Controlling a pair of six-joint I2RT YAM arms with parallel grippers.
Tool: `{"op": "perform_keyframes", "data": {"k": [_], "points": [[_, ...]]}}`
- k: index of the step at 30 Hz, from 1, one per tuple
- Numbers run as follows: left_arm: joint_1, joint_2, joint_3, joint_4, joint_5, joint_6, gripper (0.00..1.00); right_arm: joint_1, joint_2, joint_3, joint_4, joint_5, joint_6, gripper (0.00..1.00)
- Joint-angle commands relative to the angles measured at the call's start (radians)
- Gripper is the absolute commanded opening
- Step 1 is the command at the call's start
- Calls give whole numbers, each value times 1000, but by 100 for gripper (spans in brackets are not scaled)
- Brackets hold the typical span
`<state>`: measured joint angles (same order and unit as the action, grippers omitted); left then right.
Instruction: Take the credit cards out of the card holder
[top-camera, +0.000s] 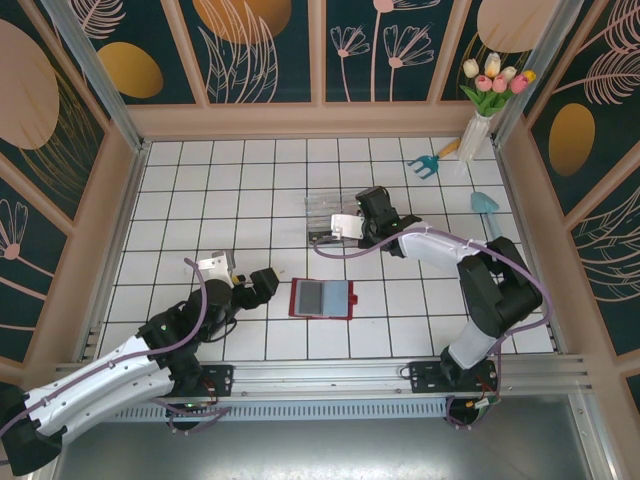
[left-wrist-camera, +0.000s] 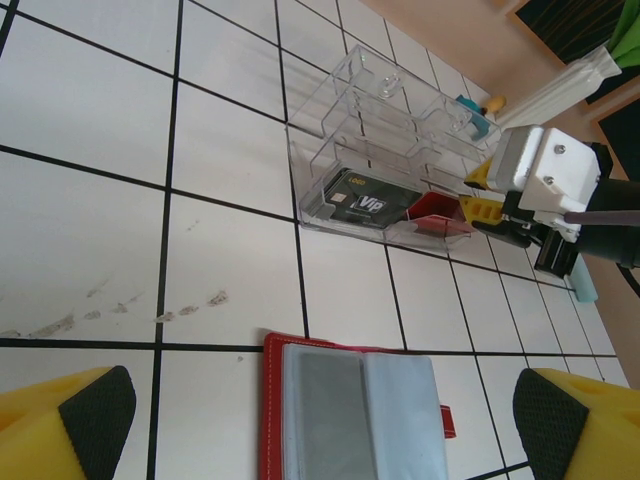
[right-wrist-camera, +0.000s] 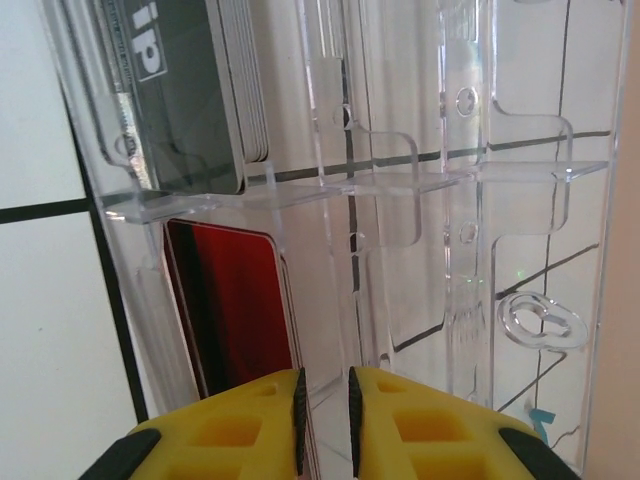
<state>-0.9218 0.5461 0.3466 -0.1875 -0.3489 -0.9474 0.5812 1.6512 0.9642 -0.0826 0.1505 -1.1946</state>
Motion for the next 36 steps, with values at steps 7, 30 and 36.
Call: {"op": "perform_keyframes", "data": {"k": [7, 30, 36], "points": [[4, -23, -12, -6, -1, -3, 99, -9, 6, 46, 5, -9, 71, 23], [4, -19, -21, 3, 10, -9, 98, -18, -47, -10, -76, -85, 89, 49], [3, -20, -23, -2, 10, -7, 99, -17, -7, 4, -62, -84, 101, 50]]}}
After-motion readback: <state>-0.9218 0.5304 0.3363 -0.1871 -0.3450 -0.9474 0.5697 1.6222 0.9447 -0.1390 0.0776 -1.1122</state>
